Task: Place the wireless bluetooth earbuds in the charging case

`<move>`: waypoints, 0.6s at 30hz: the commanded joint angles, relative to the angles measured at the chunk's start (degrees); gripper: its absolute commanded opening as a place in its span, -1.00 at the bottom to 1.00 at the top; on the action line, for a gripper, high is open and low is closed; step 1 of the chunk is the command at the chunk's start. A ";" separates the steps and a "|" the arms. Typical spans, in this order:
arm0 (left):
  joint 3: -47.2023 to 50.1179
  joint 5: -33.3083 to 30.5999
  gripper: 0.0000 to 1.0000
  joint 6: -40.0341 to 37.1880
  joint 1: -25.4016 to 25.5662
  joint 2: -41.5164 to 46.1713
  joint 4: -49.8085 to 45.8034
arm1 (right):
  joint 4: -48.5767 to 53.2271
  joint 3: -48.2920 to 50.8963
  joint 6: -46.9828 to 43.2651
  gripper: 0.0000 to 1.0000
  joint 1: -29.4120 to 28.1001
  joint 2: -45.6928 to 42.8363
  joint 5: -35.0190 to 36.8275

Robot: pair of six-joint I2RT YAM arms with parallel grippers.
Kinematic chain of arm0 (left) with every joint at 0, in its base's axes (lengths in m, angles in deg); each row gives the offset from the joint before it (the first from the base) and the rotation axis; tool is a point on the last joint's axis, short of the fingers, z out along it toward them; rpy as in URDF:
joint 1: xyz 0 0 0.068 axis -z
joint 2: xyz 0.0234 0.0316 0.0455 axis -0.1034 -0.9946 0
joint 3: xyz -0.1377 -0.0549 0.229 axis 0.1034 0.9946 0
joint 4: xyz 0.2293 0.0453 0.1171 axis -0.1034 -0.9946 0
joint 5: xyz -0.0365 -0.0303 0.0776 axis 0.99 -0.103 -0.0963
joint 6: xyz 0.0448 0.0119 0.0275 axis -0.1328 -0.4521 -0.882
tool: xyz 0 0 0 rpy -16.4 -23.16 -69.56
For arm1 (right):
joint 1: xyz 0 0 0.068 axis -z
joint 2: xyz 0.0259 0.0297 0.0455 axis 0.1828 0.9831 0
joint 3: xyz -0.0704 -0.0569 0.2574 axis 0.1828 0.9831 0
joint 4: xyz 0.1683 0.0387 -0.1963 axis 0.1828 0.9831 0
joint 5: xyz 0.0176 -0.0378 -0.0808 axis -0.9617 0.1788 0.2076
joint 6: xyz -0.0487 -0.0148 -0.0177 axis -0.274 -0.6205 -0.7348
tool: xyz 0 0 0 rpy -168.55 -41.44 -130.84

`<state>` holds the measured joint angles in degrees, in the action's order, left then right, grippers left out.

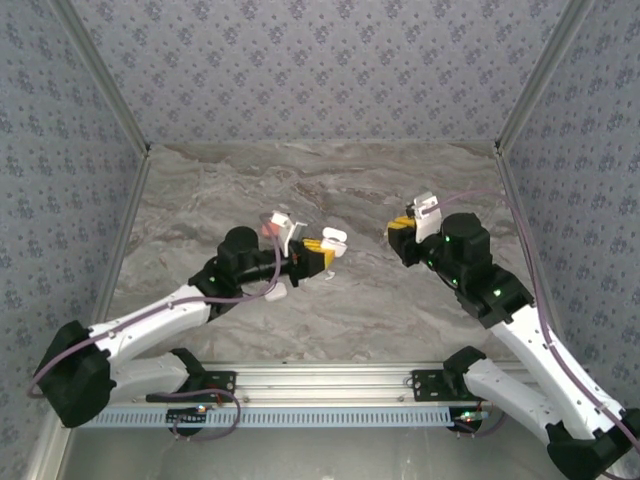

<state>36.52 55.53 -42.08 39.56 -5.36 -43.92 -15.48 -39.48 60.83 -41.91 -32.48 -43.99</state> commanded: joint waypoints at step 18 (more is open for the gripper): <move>-2.41 7.67 -1.00 2.98 0.39 -1.43 9.03 | 1.87 -8.24 -14.52 -0.55 -11.60 5.66 1.79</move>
<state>35.44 61.41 -39.11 39.56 -7.48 -37.96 -14.41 -45.35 48.50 -52.75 -27.37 -43.37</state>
